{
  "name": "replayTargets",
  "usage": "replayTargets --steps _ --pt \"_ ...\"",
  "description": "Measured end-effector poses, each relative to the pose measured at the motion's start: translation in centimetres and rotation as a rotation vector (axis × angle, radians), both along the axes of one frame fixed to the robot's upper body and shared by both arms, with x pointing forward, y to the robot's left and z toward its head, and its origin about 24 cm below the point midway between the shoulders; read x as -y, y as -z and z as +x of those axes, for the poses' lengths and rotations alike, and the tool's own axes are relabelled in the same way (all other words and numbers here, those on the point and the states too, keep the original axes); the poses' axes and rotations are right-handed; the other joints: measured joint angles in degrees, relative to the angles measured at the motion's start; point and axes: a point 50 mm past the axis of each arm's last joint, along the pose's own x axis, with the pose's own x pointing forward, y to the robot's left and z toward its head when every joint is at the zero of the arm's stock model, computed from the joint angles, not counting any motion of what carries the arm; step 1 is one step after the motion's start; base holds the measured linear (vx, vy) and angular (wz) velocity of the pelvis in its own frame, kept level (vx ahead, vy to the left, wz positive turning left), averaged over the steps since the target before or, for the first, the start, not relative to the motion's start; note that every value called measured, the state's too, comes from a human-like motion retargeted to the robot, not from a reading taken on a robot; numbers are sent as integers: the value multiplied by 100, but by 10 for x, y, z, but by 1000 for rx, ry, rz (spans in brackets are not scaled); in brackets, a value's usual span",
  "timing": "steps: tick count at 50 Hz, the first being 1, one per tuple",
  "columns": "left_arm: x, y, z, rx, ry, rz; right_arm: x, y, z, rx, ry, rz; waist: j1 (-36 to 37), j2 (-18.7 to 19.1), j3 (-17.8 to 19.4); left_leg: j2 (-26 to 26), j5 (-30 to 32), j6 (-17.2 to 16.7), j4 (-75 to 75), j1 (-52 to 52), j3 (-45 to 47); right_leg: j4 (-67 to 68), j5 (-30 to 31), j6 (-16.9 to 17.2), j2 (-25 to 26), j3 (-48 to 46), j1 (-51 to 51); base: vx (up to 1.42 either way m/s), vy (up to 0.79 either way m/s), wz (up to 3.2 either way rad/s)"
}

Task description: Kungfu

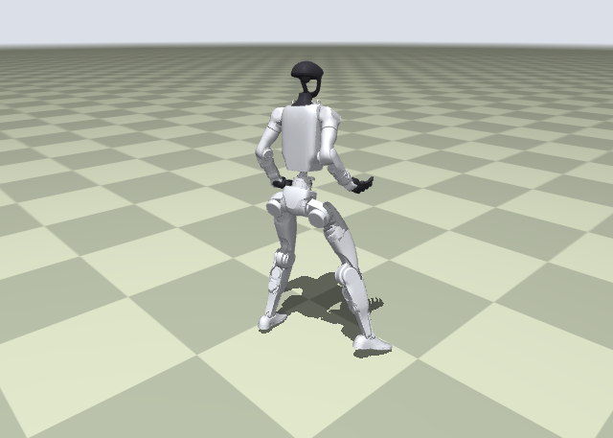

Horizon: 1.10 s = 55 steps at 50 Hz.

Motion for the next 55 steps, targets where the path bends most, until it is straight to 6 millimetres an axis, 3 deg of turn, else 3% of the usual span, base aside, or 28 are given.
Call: replayTargets --steps 4,7,12,15,17,18,20,23,25,27,30,34,40,44,48,51,55 --pt "-1 2 -20 -51 -116 -65 -18 29 -45 -158 172 283 79 107 -424 -46 390 111 -581 52 -273 644 -1984 -92 1176 1130 201 41 51 45" --pt "2 5 -32 -81 -214 -72 -30 40 -71 -233 271 429 312 19 -761 27 786 48 -1258 264 -199 1257 -2928 -329 2171 1455 190 37 33 29" --pt "16 7 -42 -115 -386 -163 -41 39 -88 -246 283 512 525 -209 -995 -38 1287 -210 -2092 736 96 1509 -3837 -190 3800 2089 329 26 28 12" --pt "18 6 -49 -109 -410 -188 -43 36 -87 -212 236 500 448 -399 -1031 -274 1431 -391 -2296 949 250 968 -3934 -209 4177 2140 503 14 32 33" --pt "18 6 -54 -106 -385 -160 -43 35 -86 -205 202 488 300 -527 -1082 -542 1467 -536 -2372 1046 353 488 -3569 116 4150 2024 602 11 31 55" --pt "16 6 -56 -104 -372 -137 -45 35 -85 -203 186 486 308 -517 -1139 -552 1510 -570 -2409 1053 390 391 -3587 -164 4230 2100 646 10 32 -6" --pt "13 7 -58 -104 -342 -101 -46 37 -84 -213 156 481 465 -561 -1297 -625 1505 -629 -2412 960 522 472 -3621 260 3827 1334 723 8 30 -48" --pt "13 7 -56 -98 -313 -82 -45 40 -79 -237 107 477 588 -461 -1329 -581 1537 -610 -2528 1050 608 552 -3335 -66 3820 1130 793 2 30 -38" --pt "10 7 -54 -94 -315 -66 -39 40 -70 -239 41 454 729 -354 -1290 -486 1540 -548 -2591 1164 759 513 -3352 50 3862 1329 852 -2 26 -78" --pt "2 7 -54 -95 -318 -33 -29 39 -57 -236 -67 388 717 -166 -1239 -383 1530 -503 -2623 1254 817 465 -3254 -148 3674 941 919 -3 16 -56" --pt "-13 8 -55 -104 -308 63 -9 35 -33 -245 -264 217 593 87 -1191 -256 1534 -454 -2641 1302 898 360 -3122 -308 3430 571 939 -6 11 -52" --pt "-45 17 -56 -163 -229 291 18 34 -4 -282 -492 -74 616 266 -1079 -82 1524 -491 -2676 1430 1120 381 -2972 -213 3239 801 772 -9 9 -65" --pt "-84 41 -50 -379 122 686 49 53 18 -433 -734 -514 753 255 -698 5 1627 -523 -2736 1694 1263 310 -2840 -285 2808 484 728 -15 1 -25" --pt "-93 54 -57 -561 362 901 55 81 -1 -695 -828 -831 804 235 -571 -9 1692 -512 -2692 1721 1225 273 -2770 -258 2754 549 704 -11 1 2" --pt "-80 68 -69 -696 510 1117 32 108 -38 -970 -806 -980 751 231 -434 -70 1731 -376 -2645 1752 1234 253 -2705 -193 2854 760 724 -9 -1 18" --pt "-62 76 -78 -736 576 1173 11 117 -63 -1073 -758 -946 709 184 -330 -204 1754 -164 -2605 1761 1139 248 -2735 -149 2983 911 760 -7 -6 15" --pt "-29 85 -88 -696 658 1131 -19 124 -92 -1119 -694 -774 758 45 -386 -413 1740 62 -2588 1706 1040 184 -2738 -67 3223 1268 660 -1 -11 -8"
